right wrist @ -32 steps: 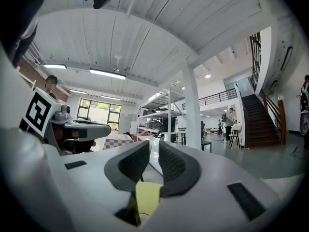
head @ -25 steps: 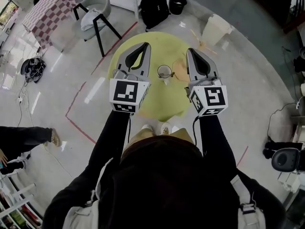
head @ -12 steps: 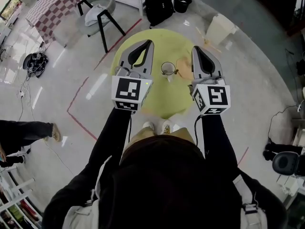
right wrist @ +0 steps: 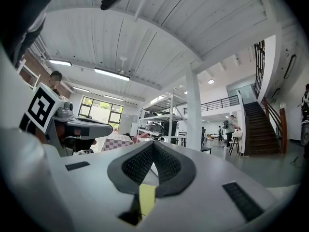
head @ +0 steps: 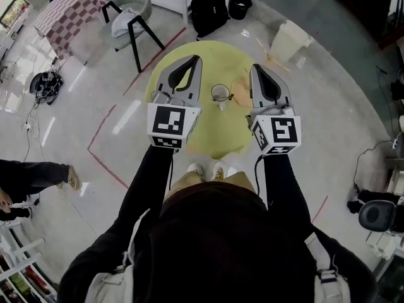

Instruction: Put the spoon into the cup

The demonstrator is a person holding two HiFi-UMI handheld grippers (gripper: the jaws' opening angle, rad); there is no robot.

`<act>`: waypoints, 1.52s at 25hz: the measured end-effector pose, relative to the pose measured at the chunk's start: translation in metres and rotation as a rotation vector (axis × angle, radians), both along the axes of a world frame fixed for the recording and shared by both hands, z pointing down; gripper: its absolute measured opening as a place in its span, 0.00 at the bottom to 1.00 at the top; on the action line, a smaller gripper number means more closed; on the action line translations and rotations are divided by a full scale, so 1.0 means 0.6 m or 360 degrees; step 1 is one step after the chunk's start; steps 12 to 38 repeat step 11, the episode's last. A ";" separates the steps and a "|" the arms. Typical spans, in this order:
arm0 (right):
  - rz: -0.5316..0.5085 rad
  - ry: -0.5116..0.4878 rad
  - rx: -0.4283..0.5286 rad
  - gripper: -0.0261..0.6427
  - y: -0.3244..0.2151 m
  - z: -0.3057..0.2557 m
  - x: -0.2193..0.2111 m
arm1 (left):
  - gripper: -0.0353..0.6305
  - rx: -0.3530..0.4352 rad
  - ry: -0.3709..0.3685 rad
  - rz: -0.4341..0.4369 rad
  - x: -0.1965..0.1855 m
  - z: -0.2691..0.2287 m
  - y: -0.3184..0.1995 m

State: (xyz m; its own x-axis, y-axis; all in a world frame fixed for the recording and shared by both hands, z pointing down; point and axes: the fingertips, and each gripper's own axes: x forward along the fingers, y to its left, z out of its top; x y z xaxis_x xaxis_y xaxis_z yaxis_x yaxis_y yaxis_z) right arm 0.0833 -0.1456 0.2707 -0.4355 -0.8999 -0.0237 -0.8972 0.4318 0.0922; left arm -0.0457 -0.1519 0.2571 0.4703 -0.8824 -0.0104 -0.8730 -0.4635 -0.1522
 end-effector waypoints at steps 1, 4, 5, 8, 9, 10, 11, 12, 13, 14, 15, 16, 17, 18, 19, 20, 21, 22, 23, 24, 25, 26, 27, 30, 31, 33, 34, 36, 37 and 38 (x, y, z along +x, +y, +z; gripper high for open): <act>0.0001 -0.0001 0.0000 0.08 0.001 0.001 0.001 | 0.08 0.0001 0.0001 -0.0001 0.000 0.000 0.001; 0.0008 -0.0010 0.0000 0.08 0.001 0.001 0.006 | 0.08 0.0007 -0.0003 -0.0001 0.002 -0.002 0.001; 0.0010 -0.0011 0.0000 0.08 0.001 0.001 0.007 | 0.08 0.0007 -0.0003 -0.0002 0.002 -0.003 0.001; 0.0008 -0.0013 -0.0001 0.08 0.002 -0.001 0.007 | 0.08 0.0005 0.0001 -0.0013 -0.001 -0.005 0.000; 0.0008 -0.0015 -0.0002 0.08 0.002 -0.001 0.008 | 0.08 0.0006 0.0001 -0.0015 0.000 -0.006 0.000; 0.0008 -0.0016 -0.0002 0.08 0.002 -0.001 0.008 | 0.08 0.0008 0.0001 -0.0016 0.000 -0.007 0.000; 0.0008 -0.0018 -0.0003 0.08 0.002 -0.001 0.009 | 0.08 0.0010 0.0002 -0.0016 0.001 -0.008 -0.001; 0.0008 -0.0018 -0.0003 0.08 0.002 -0.001 0.009 | 0.08 0.0010 0.0002 -0.0016 0.001 -0.008 -0.001; 0.0008 -0.0018 -0.0003 0.08 0.002 -0.001 0.009 | 0.08 0.0010 0.0002 -0.0016 0.001 -0.008 -0.001; 0.0008 -0.0018 -0.0003 0.08 0.002 -0.001 0.009 | 0.08 0.0010 0.0002 -0.0016 0.001 -0.008 -0.001; 0.0008 -0.0018 -0.0003 0.08 0.002 -0.001 0.009 | 0.08 0.0010 0.0002 -0.0016 0.001 -0.008 -0.001; 0.0008 -0.0018 -0.0003 0.08 0.002 -0.001 0.009 | 0.08 0.0010 0.0002 -0.0016 0.001 -0.008 -0.001; 0.0008 -0.0018 -0.0003 0.08 0.002 -0.001 0.009 | 0.08 0.0010 0.0002 -0.0016 0.001 -0.008 -0.001; 0.0008 -0.0018 -0.0003 0.08 0.002 -0.001 0.009 | 0.08 0.0010 0.0002 -0.0016 0.001 -0.008 -0.001; 0.0008 -0.0018 -0.0003 0.08 0.002 -0.001 0.009 | 0.08 0.0010 0.0002 -0.0016 0.001 -0.008 -0.001; 0.0008 -0.0018 -0.0003 0.08 0.002 -0.001 0.009 | 0.08 0.0010 0.0002 -0.0016 0.001 -0.008 -0.001; 0.0008 -0.0018 -0.0003 0.08 0.002 -0.001 0.009 | 0.08 0.0010 0.0002 -0.0016 0.001 -0.008 -0.001; 0.0008 -0.0018 -0.0003 0.08 0.002 -0.001 0.009 | 0.08 0.0010 0.0002 -0.0016 0.001 -0.008 -0.001; 0.0008 -0.0018 -0.0003 0.08 0.002 -0.001 0.009 | 0.08 0.0010 0.0002 -0.0016 0.001 -0.008 -0.001; 0.0008 -0.0018 -0.0003 0.08 0.002 -0.001 0.009 | 0.08 0.0010 0.0002 -0.0016 0.001 -0.008 -0.001; 0.0008 -0.0018 -0.0003 0.08 0.002 -0.001 0.009 | 0.08 0.0010 0.0002 -0.0016 0.001 -0.008 -0.001; 0.0008 -0.0018 -0.0003 0.08 0.002 -0.001 0.009 | 0.08 0.0010 0.0002 -0.0016 0.001 -0.008 -0.001; 0.0008 -0.0018 -0.0003 0.08 0.002 -0.001 0.009 | 0.08 0.0010 0.0002 -0.0016 0.001 -0.008 -0.001; 0.0008 -0.0018 -0.0003 0.08 0.002 -0.001 0.009 | 0.08 0.0010 0.0002 -0.0016 0.001 -0.008 -0.001; 0.0008 -0.0018 -0.0003 0.08 0.002 -0.001 0.009 | 0.08 0.0010 0.0002 -0.0016 0.001 -0.008 -0.001; 0.0008 -0.0018 -0.0003 0.08 0.002 -0.001 0.009 | 0.08 0.0010 0.0002 -0.0016 0.001 -0.008 -0.001; 0.0008 -0.0018 -0.0003 0.08 0.002 -0.001 0.009 | 0.08 0.0010 0.0002 -0.0016 0.001 -0.008 -0.001; 0.0008 -0.0018 -0.0003 0.08 0.002 -0.001 0.009 | 0.08 0.0010 0.0002 -0.0016 0.001 -0.008 -0.001; 0.0008 -0.0018 -0.0003 0.08 0.002 -0.001 0.009 | 0.08 0.0010 0.0002 -0.0016 0.001 -0.008 -0.001; 0.0008 -0.0018 -0.0003 0.08 0.002 -0.001 0.009 | 0.08 0.0010 0.0002 -0.0016 0.001 -0.008 -0.001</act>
